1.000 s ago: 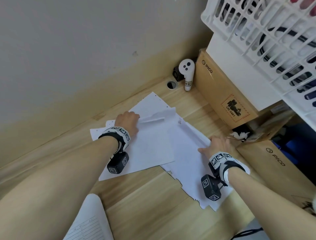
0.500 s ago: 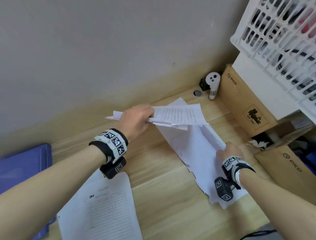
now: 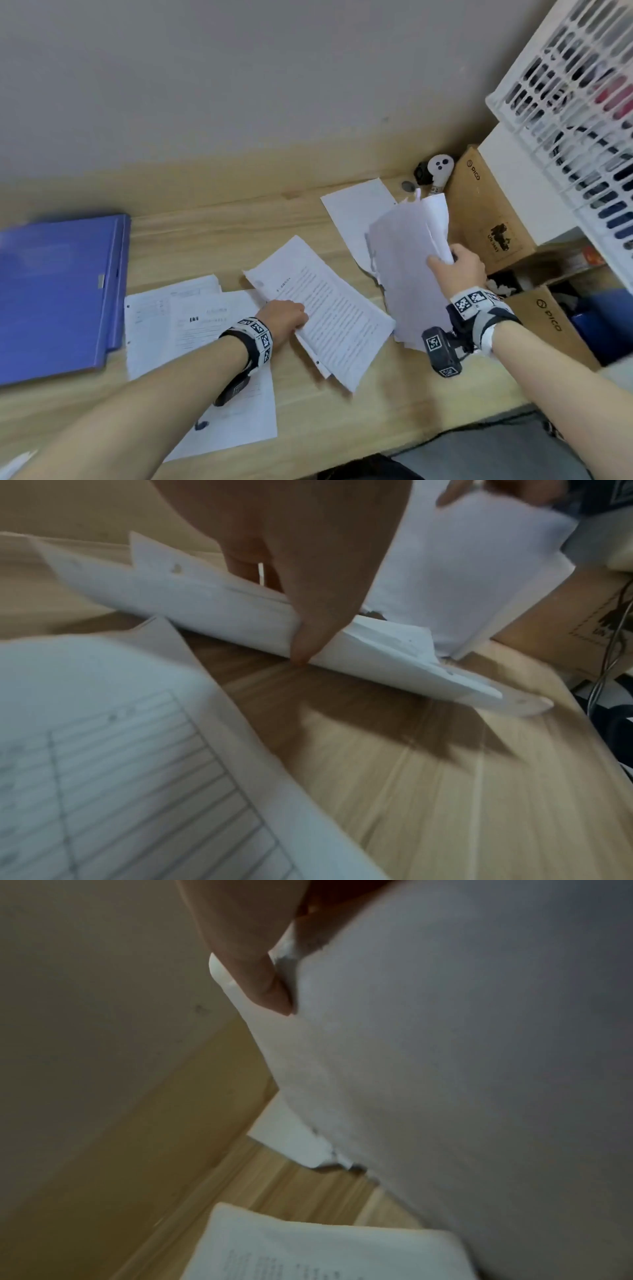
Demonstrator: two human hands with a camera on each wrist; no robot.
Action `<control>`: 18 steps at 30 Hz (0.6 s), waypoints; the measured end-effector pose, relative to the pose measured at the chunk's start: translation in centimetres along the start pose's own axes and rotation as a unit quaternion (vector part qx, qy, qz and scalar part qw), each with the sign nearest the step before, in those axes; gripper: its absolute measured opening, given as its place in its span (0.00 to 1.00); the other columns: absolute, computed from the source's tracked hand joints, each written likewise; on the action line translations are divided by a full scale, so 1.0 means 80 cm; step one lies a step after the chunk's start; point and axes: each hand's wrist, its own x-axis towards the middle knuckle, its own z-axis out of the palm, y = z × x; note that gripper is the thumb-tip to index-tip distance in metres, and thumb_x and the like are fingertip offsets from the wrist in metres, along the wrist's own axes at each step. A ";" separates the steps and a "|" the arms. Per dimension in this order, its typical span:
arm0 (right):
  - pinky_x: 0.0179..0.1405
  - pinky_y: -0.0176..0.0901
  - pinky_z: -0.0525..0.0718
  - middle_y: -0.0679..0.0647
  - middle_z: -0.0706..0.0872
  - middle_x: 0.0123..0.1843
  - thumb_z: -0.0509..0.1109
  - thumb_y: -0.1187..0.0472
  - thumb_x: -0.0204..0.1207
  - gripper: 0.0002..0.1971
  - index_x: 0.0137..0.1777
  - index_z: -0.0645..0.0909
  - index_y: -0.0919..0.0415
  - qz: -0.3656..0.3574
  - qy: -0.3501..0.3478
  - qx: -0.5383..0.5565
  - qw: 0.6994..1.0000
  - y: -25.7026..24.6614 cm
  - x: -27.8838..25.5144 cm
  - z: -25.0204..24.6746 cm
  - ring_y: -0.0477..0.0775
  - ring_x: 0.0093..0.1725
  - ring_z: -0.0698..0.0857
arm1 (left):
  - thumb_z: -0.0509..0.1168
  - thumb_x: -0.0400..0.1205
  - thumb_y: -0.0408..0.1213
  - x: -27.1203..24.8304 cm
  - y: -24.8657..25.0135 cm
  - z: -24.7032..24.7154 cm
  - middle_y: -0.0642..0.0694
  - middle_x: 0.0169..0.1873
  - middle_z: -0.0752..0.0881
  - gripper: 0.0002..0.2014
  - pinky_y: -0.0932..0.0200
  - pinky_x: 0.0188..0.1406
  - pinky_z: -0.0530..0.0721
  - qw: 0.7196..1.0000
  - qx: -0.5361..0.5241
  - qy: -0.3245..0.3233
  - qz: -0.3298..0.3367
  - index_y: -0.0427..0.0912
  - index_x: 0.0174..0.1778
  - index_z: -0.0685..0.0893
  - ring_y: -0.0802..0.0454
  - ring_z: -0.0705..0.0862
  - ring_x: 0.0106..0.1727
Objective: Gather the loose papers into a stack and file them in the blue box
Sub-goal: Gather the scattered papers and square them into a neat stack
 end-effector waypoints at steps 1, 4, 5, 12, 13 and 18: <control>0.31 0.46 0.77 0.59 0.85 0.33 0.70 0.52 0.66 0.11 0.36 0.77 0.60 -0.018 -0.003 0.007 1.000 -0.012 -0.005 0.004 0.63 0.33 0.83 | 0.58 0.76 0.24 -0.004 -0.003 0.008 0.42 0.52 0.84 0.11 0.51 0.41 0.73 1.000 -0.011 -0.001 -0.005 0.38 0.49 0.82 0.40 0.83 0.53; 0.30 0.44 0.74 0.59 0.83 0.30 0.72 0.53 0.67 0.12 0.34 0.77 0.61 -0.071 -0.062 0.055 0.994 -0.042 -0.028 0.033 0.61 0.29 0.79 | 0.60 0.73 0.23 -0.018 -0.011 0.027 0.43 0.54 0.83 0.11 0.50 0.39 0.75 0.999 -0.033 0.013 0.006 0.37 0.45 0.84 0.39 0.84 0.50; 0.29 0.43 0.73 0.55 0.80 0.27 0.72 0.54 0.67 0.12 0.32 0.75 0.58 -0.089 -0.087 0.057 0.991 -0.050 -0.040 0.046 0.57 0.27 0.77 | 0.61 0.71 0.23 -0.023 -0.012 0.030 0.43 0.54 0.83 0.10 0.51 0.39 0.73 0.999 -0.027 0.012 0.014 0.38 0.42 0.84 0.39 0.83 0.48; 0.27 0.41 0.73 0.55 0.83 0.32 0.73 0.53 0.68 0.10 0.40 0.81 0.61 -0.116 -0.268 -0.031 0.956 -0.065 -0.107 0.165 0.52 0.30 0.79 | 0.61 0.73 0.28 -0.058 -0.022 0.063 0.48 0.49 0.81 0.08 0.53 0.47 0.77 0.994 -0.055 0.085 -0.038 0.42 0.38 0.84 0.46 0.79 0.47; 0.28 0.41 0.74 0.53 0.83 0.32 0.73 0.53 0.68 0.10 0.40 0.82 0.60 -0.106 -0.291 -0.037 0.950 -0.062 -0.112 0.180 0.52 0.30 0.80 | 0.60 0.74 0.30 -0.065 -0.025 0.067 0.48 0.50 0.82 0.09 0.51 0.51 0.79 0.991 -0.071 0.102 -0.049 0.42 0.41 0.86 0.45 0.80 0.52; 0.37 0.41 0.79 0.45 0.83 0.35 0.75 0.51 0.66 0.10 0.36 0.79 0.56 -0.074 -0.380 -0.069 0.920 -0.046 -0.130 0.236 0.47 0.35 0.81 | 0.58 0.80 0.28 -0.094 -0.038 0.072 0.38 0.73 0.78 0.19 0.44 0.69 0.77 0.982 -0.116 0.116 -0.099 0.36 0.65 0.84 0.38 0.73 0.77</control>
